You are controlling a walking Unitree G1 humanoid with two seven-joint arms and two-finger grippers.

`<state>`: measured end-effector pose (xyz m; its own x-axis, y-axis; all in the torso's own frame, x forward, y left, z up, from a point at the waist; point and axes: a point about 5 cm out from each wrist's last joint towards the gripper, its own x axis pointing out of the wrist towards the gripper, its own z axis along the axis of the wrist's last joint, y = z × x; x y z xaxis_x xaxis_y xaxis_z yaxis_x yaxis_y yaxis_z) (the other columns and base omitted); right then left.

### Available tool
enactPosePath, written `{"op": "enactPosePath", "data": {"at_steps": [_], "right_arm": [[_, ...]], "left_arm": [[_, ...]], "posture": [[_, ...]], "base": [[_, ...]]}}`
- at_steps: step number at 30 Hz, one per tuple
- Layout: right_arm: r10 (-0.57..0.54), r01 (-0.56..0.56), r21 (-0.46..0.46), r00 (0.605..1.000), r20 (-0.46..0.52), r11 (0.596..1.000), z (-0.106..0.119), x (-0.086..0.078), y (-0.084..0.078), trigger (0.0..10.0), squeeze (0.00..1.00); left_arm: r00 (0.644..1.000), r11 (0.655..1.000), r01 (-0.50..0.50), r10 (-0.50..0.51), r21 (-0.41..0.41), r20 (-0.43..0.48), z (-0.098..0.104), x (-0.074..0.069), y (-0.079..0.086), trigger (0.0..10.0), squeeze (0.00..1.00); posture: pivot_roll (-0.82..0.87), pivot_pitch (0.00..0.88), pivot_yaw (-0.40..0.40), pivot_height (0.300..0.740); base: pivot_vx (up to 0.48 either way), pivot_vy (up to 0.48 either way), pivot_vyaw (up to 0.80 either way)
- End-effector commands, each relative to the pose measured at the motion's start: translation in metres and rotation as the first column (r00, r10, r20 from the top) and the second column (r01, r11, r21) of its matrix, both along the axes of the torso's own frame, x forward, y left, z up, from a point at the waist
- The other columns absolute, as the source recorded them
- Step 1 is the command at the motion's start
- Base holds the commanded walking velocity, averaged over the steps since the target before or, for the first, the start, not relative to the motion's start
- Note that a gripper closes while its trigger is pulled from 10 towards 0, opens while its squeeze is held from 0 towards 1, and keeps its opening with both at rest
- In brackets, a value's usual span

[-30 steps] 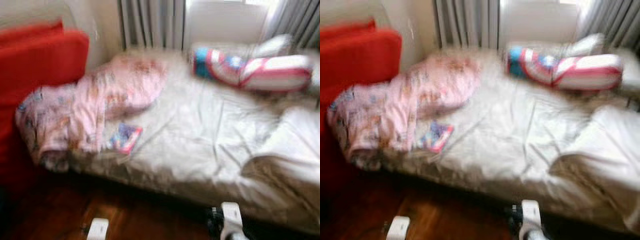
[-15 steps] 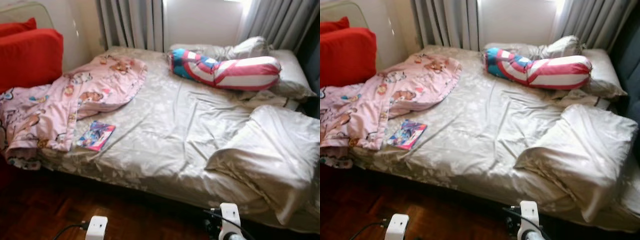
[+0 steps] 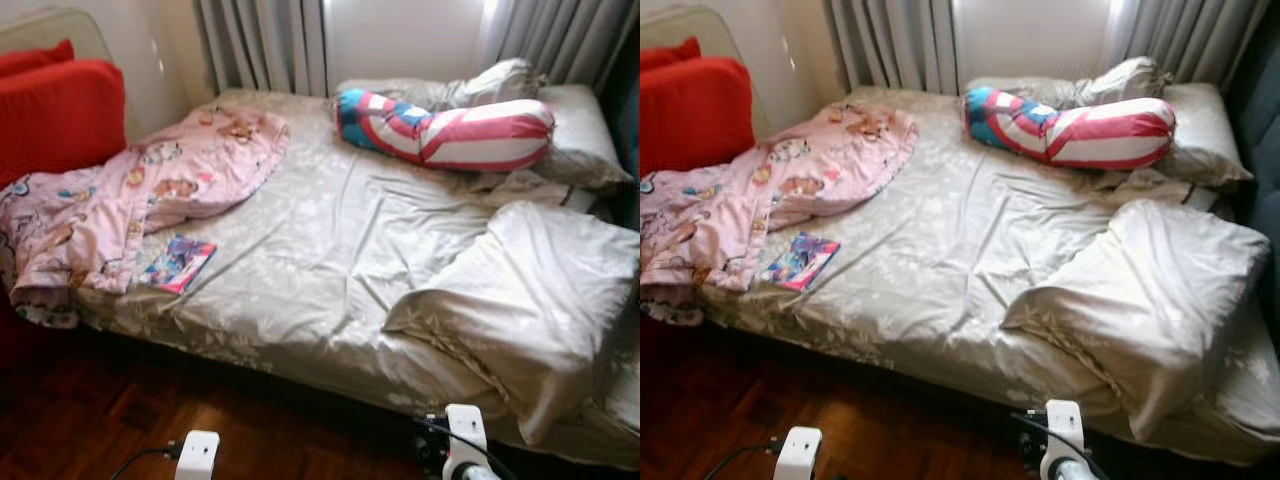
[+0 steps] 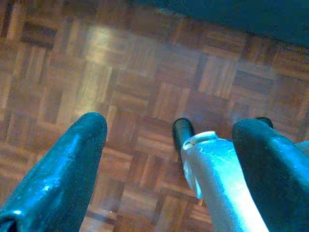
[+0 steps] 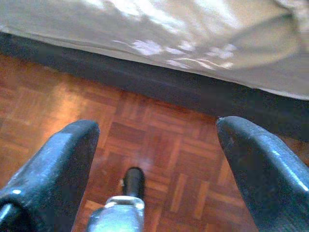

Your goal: Clean up the room

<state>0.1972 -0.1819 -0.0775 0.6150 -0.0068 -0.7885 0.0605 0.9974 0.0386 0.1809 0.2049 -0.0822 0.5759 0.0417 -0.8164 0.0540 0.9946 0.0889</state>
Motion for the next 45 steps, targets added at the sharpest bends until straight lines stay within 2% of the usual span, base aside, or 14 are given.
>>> {"op": "enactPosePath", "data": {"at_steps": [1,13,17,31,45], "right_arm": [[0.001,-0.001,-0.002,1.0,-0.021,1.0,-0.0023,-0.0041,-0.0008,10.0,0.0],[0.008,-0.009,-0.001,1.0,-0.027,1.0,-0.0029,-0.0051,0.0001,10.0,0.0],[0.008,-0.008,-0.001,1.0,-0.027,1.0,-0.0029,-0.0051,-0.0004,10.0,0.0],[0.002,-0.002,0.0,1.0,-0.022,1.0,-0.0022,-0.004,-0.0008,10.0,0.0],[-0.003,0.003,0.003,1.0,0.0,1.0,-0.0006,-0.0017,-0.001,10.0,0.0]], "left_arm": [[1.0,1.0,0.016,-0.016,0.012,-0.016,-0.0004,-0.001,0.0018,10.0,0.0],[0.999,1.0,0.026,-0.025,0.014,-0.022,-0.0008,-0.002,0.002,10.0,0.0],[0.998,0.998,0.06,-0.059,0.032,-0.027,-0.0005,-0.0013,0.0018,10.0,0.0],[0.999,0.999,0.043,-0.042,0.022,-0.022,-0.0003,-0.0007,0.0018,10.0,0.0],[0.999,0.999,0.04,-0.04,0.019,-0.017,0.0003,0.0006,0.0014,10.0,0.0]], "posture": [[-0.08,0.0,0.016,0.74],[-0.08,0.0,0.018,0.74],[-0.07,0.0,0.015,0.74],[-0.07,0.0,0.014,0.74],[-0.07,0.0,0.013,0.74]], "base": [[0.0,0.0,-0.71],[0.0,0.0,-0.7],[0.152,0.0,-0.69],[0.073,0.0,-0.69],[0.0,0.0,-0.06]]}}
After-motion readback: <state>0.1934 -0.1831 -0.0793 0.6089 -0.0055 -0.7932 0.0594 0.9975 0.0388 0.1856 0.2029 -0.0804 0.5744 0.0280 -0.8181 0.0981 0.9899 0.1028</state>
